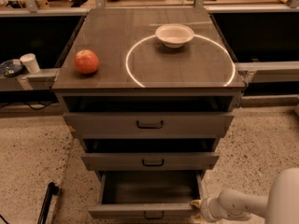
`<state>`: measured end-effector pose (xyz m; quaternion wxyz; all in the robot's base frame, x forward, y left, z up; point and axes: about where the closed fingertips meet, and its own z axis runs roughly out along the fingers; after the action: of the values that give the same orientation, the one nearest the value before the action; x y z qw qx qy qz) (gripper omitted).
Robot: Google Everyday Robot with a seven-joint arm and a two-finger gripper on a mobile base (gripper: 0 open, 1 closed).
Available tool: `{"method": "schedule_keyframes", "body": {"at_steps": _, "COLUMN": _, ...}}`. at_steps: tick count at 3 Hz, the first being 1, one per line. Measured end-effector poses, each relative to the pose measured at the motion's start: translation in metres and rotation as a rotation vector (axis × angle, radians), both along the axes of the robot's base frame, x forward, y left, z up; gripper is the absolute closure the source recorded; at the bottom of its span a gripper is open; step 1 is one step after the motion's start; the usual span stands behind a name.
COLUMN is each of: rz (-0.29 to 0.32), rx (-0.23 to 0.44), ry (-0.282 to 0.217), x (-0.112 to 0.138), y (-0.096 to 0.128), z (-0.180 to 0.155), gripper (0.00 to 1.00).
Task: Open bottom drawer
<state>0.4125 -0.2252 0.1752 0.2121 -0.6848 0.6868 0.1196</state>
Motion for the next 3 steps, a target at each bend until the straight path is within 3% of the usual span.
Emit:
{"method": "schedule_keyframes", "body": {"at_steps": 2, "rz": 0.006, "rx": -0.017, "ry": -0.007, "x": -0.015, "y": -0.004, "z": 0.008, "gripper": 0.62}}
{"method": "schedule_keyframes", "body": {"at_steps": 3, "rz": 0.005, "rx": 0.017, "ry": -0.038, "x": -0.015, "y": -0.004, "z": 0.015, "gripper": 0.46}}
